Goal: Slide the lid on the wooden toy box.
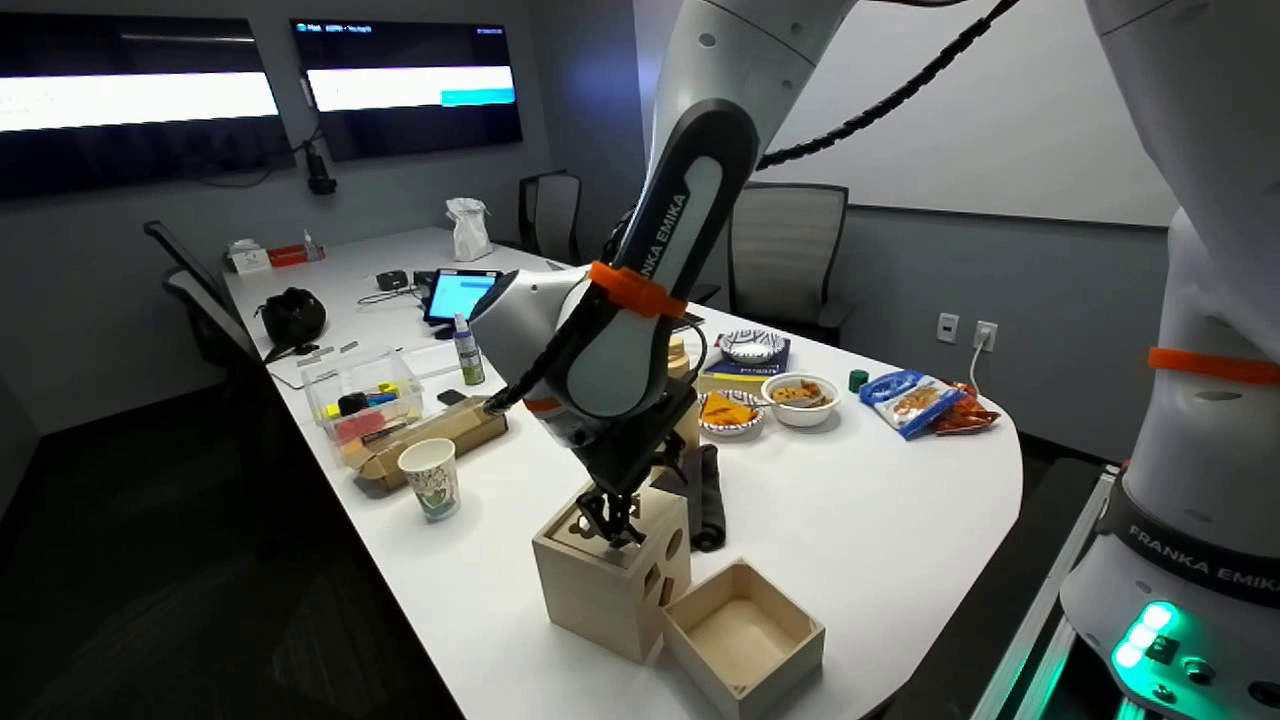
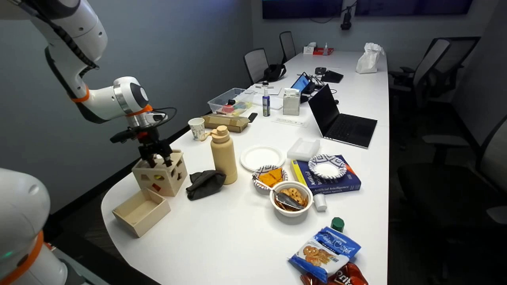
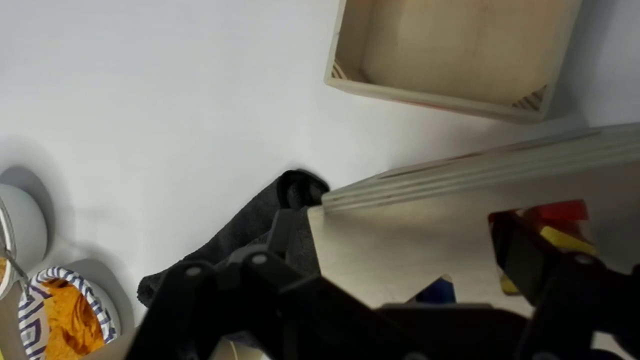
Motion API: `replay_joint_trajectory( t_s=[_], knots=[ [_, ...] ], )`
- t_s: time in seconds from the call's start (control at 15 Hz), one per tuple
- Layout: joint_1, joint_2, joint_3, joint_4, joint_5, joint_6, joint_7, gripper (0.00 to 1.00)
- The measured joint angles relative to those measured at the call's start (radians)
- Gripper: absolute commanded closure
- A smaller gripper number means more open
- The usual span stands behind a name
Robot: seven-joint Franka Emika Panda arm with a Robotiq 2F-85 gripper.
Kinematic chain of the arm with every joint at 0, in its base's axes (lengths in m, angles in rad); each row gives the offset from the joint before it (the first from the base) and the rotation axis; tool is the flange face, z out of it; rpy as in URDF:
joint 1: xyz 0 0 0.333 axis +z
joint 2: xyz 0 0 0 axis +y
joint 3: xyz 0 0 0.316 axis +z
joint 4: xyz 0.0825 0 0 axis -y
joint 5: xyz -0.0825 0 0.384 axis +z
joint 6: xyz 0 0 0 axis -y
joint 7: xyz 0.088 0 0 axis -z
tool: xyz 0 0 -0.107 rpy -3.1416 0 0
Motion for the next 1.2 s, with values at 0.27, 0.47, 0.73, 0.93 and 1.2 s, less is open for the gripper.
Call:
replay_joint_trajectory(
  t_s=[0.27,0.47,0.73,0.93,1.2],
  knots=[
    [0.000,0.002,-0.011,0.006,0.002,-0.010,0.000,0.00],
    [0.000,0.008,-0.018,0.019,0.004,-0.023,0.000,0.00],
    [0.000,0.021,-0.028,0.037,0.006,-0.033,-0.001,0.00],
    [0.000,0.028,-0.036,0.044,0.009,-0.034,-0.008,0.00],
    [-0.002,0.029,-0.046,0.046,0.017,-0.035,-0.017,0.00]
  ],
)
